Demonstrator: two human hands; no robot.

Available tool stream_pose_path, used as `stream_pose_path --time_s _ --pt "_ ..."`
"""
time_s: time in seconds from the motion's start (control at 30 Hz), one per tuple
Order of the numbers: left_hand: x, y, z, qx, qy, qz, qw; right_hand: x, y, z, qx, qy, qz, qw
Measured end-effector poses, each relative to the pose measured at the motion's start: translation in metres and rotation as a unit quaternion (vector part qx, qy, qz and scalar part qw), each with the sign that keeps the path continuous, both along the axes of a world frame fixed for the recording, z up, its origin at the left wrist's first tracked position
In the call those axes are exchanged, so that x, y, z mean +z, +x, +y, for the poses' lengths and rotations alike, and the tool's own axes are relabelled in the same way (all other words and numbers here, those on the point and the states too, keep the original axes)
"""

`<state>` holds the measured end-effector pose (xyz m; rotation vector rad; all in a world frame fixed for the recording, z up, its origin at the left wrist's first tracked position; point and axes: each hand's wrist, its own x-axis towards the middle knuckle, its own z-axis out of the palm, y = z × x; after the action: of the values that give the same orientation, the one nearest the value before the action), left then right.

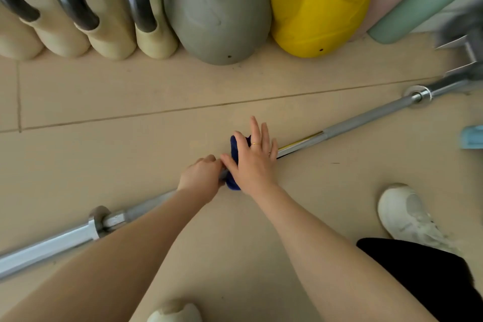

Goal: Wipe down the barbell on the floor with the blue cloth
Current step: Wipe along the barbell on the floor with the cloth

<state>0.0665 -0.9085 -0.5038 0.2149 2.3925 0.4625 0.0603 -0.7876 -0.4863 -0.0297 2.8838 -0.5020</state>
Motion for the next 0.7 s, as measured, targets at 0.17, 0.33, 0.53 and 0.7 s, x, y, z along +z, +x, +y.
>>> stream_pose_path --time_s 0.17,0.33,0.53,0.7 --pt "0.004 0.002 0.002 -0.006 -0.012 0.028 1.000 -0.001 0.026 0.014 0.095 0.058 -0.061 0.992" --pt "0.004 0.004 0.004 -0.014 -0.029 0.034 0.999 -0.011 0.026 0.024 0.113 0.032 -0.089 0.989" --pt "0.006 0.005 0.011 0.007 -0.047 0.033 0.998 -0.026 0.019 0.055 0.099 -0.057 -0.017 0.993" --pt "0.003 0.013 0.011 0.026 -0.051 0.047 0.997 -0.029 0.017 0.075 0.183 -0.041 0.010 0.982"
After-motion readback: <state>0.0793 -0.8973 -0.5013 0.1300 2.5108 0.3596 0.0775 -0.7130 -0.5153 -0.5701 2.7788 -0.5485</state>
